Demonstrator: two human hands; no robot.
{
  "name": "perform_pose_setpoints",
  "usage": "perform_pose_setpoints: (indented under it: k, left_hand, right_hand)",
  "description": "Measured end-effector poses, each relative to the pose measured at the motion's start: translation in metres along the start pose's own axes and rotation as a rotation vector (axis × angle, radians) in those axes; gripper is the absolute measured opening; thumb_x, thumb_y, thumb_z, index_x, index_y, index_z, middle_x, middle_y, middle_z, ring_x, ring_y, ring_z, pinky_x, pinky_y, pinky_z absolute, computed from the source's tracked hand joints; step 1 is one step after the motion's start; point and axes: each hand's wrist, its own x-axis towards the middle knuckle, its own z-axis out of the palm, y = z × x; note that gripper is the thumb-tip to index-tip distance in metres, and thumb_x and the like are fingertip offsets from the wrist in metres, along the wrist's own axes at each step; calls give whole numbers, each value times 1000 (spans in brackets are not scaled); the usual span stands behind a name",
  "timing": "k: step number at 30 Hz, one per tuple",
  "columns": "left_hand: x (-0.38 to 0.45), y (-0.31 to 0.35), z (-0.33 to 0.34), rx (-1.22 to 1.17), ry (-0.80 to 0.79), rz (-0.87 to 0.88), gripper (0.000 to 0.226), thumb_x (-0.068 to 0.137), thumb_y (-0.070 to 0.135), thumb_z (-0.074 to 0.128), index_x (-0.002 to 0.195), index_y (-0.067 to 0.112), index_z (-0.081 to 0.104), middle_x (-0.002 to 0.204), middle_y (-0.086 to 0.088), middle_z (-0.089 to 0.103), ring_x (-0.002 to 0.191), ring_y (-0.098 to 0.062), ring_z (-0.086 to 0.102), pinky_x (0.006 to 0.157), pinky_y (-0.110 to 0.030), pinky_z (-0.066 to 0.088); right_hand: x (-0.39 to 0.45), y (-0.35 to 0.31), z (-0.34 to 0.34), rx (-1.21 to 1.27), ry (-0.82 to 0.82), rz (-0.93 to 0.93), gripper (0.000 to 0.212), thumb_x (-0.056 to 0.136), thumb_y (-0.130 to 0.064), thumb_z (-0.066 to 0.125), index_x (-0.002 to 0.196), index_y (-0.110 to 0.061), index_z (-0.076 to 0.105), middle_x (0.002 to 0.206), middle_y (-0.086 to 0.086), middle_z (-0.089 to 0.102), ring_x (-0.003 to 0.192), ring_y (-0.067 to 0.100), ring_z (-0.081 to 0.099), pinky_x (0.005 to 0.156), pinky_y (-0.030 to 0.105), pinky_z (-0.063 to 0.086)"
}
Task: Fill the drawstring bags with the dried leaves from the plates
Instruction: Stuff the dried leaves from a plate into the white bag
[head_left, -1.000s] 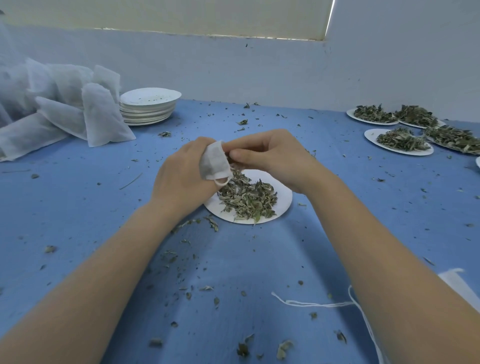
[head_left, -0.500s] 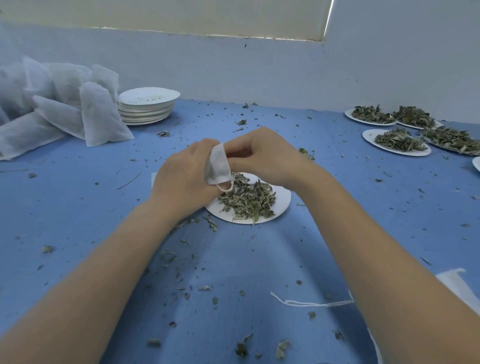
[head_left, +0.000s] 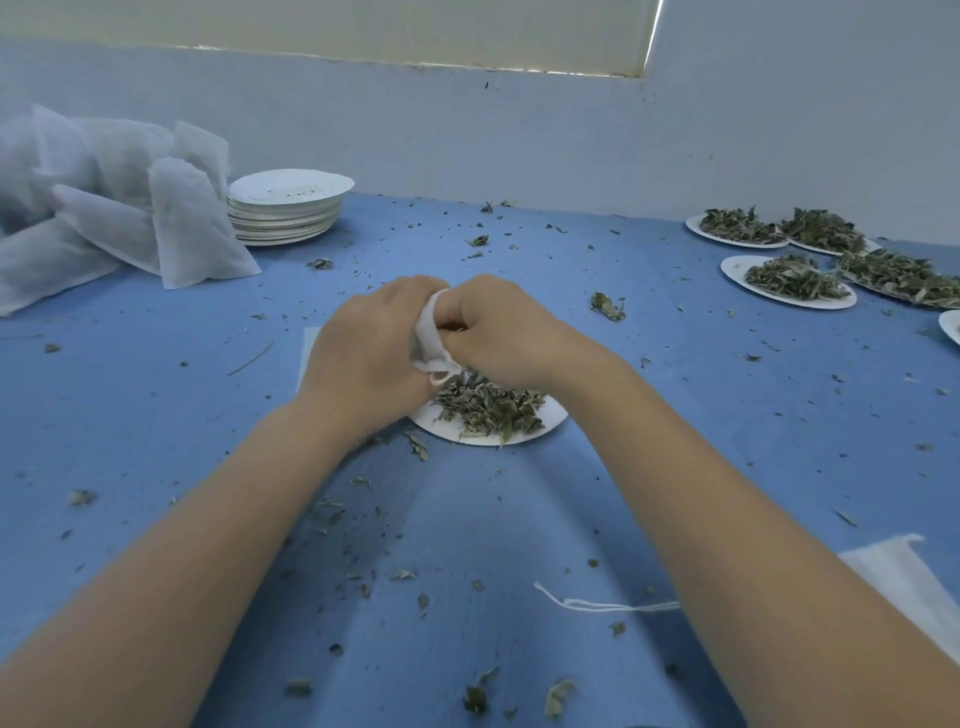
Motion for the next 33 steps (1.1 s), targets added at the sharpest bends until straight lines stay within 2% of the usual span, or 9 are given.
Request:
perform_pose_setpoints:
  k: [2,4,8,11,16,19,23,28,33]
  left_hand:
    - [1,-4,1,-2,-34,-50,52,65,28,75,113,15,58,101,-2,64,86,-29,59,69,-28,39]
    - [1,-8,1,4,-50,-53,61,65,34,76,119,17,53,107,-2,61,88,-30,58,70,-34,44]
    - [1,-13,-1,58,-64,-87,65,65,23,73,124,18,48,114,-6,59,92,-36,56,71,-37,43]
    - [1,-16,-3,58,-79,-154,67,65,20,72,126,22,45,118,-3,57,98,-34,54,75,-37,41]
    - [-2,-17,0,4,-61,-233,63,67,22,72,123,24,45,106,6,54,97,-27,52,72,-28,32]
    - [-2,-20,0,-48,-35,-282,61,68,24,73,122,24,45,100,11,45,94,-20,49,73,-26,31]
    - [-2,-24,0,-117,1,-315,58,68,24,73,120,23,47,102,11,49,90,-10,43,75,-25,32]
    - [-1,-22,-4,-142,66,-321,55,68,20,70,119,21,49,100,10,50,88,-13,44,74,-27,33]
    - [-1,-19,-6,-76,26,-278,57,69,20,69,122,20,49,110,2,55,95,-22,50,78,-33,39]
  right_hand:
    - [-4,3,-6,72,-36,-7,21,87,-2,48,72,-8,61,58,-2,46,41,4,37,42,10,29]
    - [-6,7,-12,122,-23,-28,17,88,-4,50,80,-4,65,58,-1,46,47,5,34,47,12,28]
    - [-9,16,-25,252,67,-30,14,84,-16,67,91,-25,75,69,-6,69,63,7,63,69,20,52]
    - [-10,28,-38,150,134,57,9,77,-26,75,86,-27,75,70,-17,69,62,0,64,63,20,55]
    - [-13,36,-40,-264,-286,407,70,55,-67,75,116,-37,57,101,-14,58,69,4,65,67,25,47]
    - [-9,40,-33,-352,-338,373,75,61,-61,76,125,-33,50,111,-12,55,68,1,64,67,23,43]
    - [-6,47,-28,-372,-239,294,48,76,-46,72,119,-28,59,112,-10,62,82,8,60,57,14,33]
    - [-8,47,-30,-299,-211,284,47,73,-49,74,116,-33,62,106,-10,63,70,0,56,59,14,36]
    - [-5,49,-25,-337,-132,241,30,77,-28,75,107,-25,70,90,-9,65,77,8,57,54,11,39]
